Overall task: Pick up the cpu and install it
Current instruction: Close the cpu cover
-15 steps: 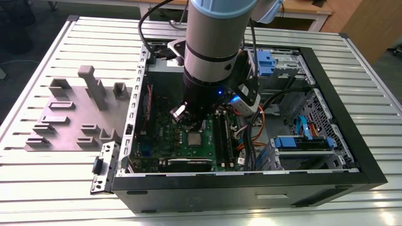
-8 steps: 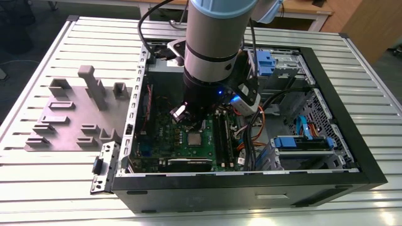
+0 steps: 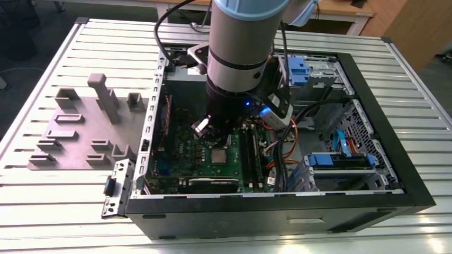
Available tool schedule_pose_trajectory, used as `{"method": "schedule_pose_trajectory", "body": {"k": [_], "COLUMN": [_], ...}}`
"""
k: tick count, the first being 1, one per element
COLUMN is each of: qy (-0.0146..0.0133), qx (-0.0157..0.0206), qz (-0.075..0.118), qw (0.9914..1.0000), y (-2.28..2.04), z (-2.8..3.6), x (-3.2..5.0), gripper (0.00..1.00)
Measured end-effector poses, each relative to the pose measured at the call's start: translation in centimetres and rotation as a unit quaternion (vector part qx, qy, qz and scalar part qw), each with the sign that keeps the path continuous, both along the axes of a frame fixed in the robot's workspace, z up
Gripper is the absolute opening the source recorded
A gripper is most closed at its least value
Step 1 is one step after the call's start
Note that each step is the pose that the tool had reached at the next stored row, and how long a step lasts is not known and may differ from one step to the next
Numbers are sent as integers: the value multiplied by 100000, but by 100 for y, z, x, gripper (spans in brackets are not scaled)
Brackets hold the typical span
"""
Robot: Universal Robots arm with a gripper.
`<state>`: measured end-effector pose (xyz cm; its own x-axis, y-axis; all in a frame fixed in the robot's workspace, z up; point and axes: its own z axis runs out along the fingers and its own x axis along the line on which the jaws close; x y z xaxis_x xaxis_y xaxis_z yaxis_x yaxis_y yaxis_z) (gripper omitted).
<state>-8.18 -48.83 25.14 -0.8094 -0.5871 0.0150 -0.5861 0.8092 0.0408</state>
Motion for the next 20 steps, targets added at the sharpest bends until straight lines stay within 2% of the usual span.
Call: {"method": "schedule_pose_trajectory", "body": {"k": [7, 12, 15, 20], "qy": [2, 2, 2, 2], "qx": [-4, -2, -3, -3], "qz": [647, 3005, 5346, 8766], "qw": [99998, 99955, 99857, 99615], "y": [0, 0, 0, 0], "z": [0, 0, 0, -1], "x": [0, 0, 0, 0], "gripper": [11, 11, 11, 11]}}
